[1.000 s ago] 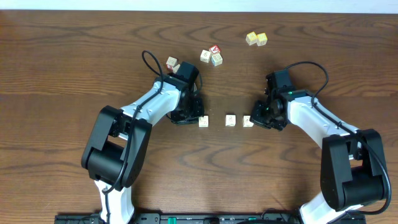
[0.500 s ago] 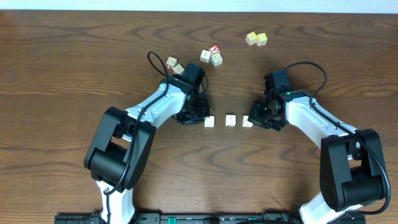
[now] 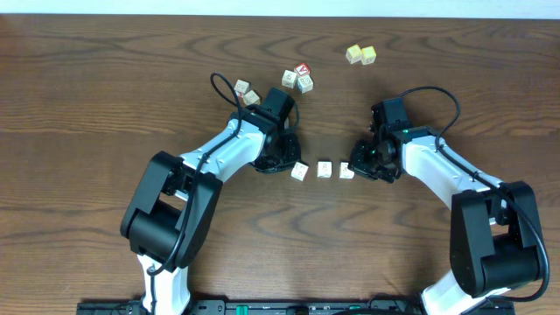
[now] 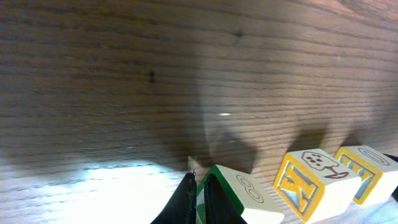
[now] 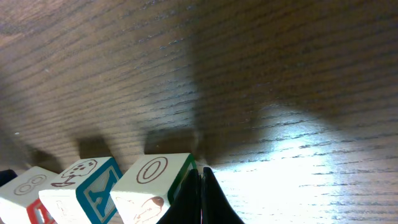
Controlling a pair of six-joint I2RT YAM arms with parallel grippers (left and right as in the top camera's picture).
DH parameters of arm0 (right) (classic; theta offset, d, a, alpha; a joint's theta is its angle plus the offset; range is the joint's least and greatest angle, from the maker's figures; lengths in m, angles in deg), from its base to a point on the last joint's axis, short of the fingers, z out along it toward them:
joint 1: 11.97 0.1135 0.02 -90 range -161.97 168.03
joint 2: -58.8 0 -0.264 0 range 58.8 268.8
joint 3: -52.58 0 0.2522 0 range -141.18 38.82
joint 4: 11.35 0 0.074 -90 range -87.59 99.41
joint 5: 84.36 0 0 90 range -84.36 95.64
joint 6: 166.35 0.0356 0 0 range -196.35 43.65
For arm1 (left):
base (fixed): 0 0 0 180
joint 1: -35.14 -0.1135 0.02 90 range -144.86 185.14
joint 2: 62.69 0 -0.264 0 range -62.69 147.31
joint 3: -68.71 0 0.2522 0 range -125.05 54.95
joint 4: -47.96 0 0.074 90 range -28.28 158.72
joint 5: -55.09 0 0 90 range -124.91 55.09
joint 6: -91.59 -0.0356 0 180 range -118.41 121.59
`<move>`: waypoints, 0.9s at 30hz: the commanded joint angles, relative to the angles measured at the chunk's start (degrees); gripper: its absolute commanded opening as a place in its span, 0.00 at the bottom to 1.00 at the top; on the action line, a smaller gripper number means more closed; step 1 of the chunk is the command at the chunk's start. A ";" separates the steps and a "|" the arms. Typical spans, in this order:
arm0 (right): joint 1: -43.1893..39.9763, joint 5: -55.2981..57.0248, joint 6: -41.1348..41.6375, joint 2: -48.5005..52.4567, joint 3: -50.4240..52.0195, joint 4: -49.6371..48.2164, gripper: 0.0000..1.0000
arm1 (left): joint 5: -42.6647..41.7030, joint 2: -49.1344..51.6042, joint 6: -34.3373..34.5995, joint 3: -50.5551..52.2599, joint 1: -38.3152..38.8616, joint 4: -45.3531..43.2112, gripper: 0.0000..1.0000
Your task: Lift 3 blocks
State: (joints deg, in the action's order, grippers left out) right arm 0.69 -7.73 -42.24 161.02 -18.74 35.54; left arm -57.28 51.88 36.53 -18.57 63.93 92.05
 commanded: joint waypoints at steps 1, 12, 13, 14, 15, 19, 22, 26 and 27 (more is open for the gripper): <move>0.46 -0.96 0.35 -0.20 0.35 -0.15 0.01 | -0.15 0.55 1.42 0.17 1.09 -0.66 0.08; 4.22 -0.17 0.59 -0.20 0.35 -1.31 0.01 | -0.11 0.55 3.34 0.17 1.88 -2.86 0.08; 4.22 -0.20 0.59 -0.20 0.35 -1.44 0.01 | -0.09 0.55 3.34 0.17 1.88 -2.91 0.08; 4.22 -0.20 0.59 -0.20 0.35 -1.49 0.01 | -0.09 0.55 3.32 0.17 1.88 -2.97 0.08; 4.22 -0.22 0.59 -0.20 0.35 -1.57 0.01 | -0.11 0.55 3.32 0.17 1.88 -3.02 0.08; 4.22 -0.22 0.59 -0.20 0.35 -1.73 0.01 | -0.11 0.55 3.32 0.17 1.88 -3.30 0.08; 4.22 -0.26 0.57 -0.20 0.35 -2.05 0.01 | -0.11 0.52 3.28 0.15 1.77 -3.74 0.08; 4.22 -0.20 0.55 -0.20 0.35 -2.05 0.02 | -0.09 -0.39 -0.35 -0.24 0.39 -2.49 0.08; 4.22 -0.20 0.55 -0.20 0.35 -2.03 0.02 | 0.00 -0.94 -0.85 -0.24 -0.15 -1.75 0.07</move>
State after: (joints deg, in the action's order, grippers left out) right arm 4.67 -8.06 -42.22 161.02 -18.74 33.63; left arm -57.30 51.88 38.57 -18.59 65.37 88.97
